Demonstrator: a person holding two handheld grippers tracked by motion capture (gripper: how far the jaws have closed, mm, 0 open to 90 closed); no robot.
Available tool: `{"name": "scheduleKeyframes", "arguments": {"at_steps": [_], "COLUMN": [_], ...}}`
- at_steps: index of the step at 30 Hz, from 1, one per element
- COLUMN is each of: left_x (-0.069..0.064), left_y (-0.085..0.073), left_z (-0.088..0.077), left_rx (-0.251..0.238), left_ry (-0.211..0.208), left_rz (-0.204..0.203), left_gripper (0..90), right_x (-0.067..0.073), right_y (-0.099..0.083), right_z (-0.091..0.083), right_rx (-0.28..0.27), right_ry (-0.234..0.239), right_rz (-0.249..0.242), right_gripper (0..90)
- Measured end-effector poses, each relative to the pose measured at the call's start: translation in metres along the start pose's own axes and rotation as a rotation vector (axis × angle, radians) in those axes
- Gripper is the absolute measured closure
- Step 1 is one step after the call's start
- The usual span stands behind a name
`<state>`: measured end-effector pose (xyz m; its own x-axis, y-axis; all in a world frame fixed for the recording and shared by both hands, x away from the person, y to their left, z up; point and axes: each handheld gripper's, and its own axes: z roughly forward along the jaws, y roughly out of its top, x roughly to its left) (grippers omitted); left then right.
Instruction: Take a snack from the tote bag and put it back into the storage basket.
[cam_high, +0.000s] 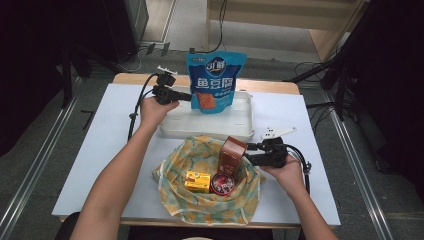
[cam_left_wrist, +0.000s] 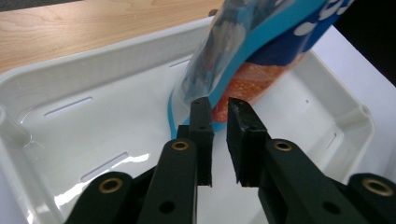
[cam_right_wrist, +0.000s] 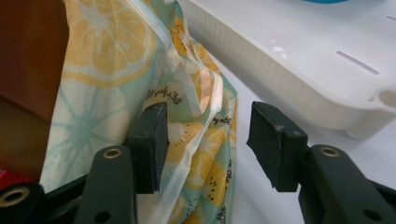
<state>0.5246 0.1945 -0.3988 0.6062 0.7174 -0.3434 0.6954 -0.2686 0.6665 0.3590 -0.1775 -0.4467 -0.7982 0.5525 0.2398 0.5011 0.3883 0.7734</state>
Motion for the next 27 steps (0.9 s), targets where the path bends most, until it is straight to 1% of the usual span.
{"name": "scheduleKeyframes", "arguments": {"at_steps": [2,5,8,9,11,14,15,17,21,22,23,25,27], "left_x": [-0.002,-0.005,-0.008,-0.009,-0.011,-0.013,-0.014,-0.016,-0.018,-0.018,-0.019,-0.023,-0.026], "left_y": [-0.001,-0.003,-0.006,-0.008,-0.01,-0.014,-0.015,-0.018,-0.023,-0.025,-0.026,-0.028,-0.03], "left_z": [-0.003,-0.009,-0.013,-0.015,-0.018,-0.022,-0.024,-0.026,-0.028,-0.029,-0.03,-0.032,-0.034], "left_rx": [0.009,-0.004,0.008,0.014,0.025,0.025,0.023,0.025,0.055,0.05,0.048,0.049,0.054], "left_ry": [0.001,-0.007,-0.016,-0.022,-0.022,-0.022,-0.032,-0.038,-0.039,-0.057,-0.058,-0.059,-0.07], "left_rz": [0.011,0.022,0.035,0.046,0.057,0.064,0.063,0.071,0.085,0.075,0.076,0.093,0.1], "left_gripper": [77.4,76.0,73.4,72.7,71.6,69.4,69.0,67.6,64.2,64.3,64.1,64.0,63.4], "right_x": [0.0,0.0,0.0,0.0,-0.001,0.0,0.0,-0.001,-0.002,-0.002,-0.003,-0.003,-0.003], "right_y": [0.0,0.0,0.0,0.0,-0.001,-0.001,-0.001,-0.001,-0.001,-0.001,-0.001,-0.001,-0.002], "right_z": [-0.001,-0.001,-0.002,-0.003,-0.003,-0.004,-0.004,-0.005,-0.005,-0.006,-0.006,-0.006,-0.007], "right_rx": [-0.001,-0.001,-0.003,-0.003,0.003,0.003,0.003,-0.002,-0.002,0.001,0.0,0.002,0.005], "right_ry": [0.0,-0.002,-0.004,-0.003,-0.004,-0.006,-0.007,-0.01,-0.014,-0.016,-0.014,-0.016,-0.018], "right_rz": [0.005,0.009,0.004,0.004,0.014,0.019,0.019,0.017,0.012,0.015,0.009,0.003,0.009], "right_gripper": [49.0,49.0,48.9,48.7,48.5,48.6,48.5,48.5,48.6,48.6,48.6,48.6,48.6]}}
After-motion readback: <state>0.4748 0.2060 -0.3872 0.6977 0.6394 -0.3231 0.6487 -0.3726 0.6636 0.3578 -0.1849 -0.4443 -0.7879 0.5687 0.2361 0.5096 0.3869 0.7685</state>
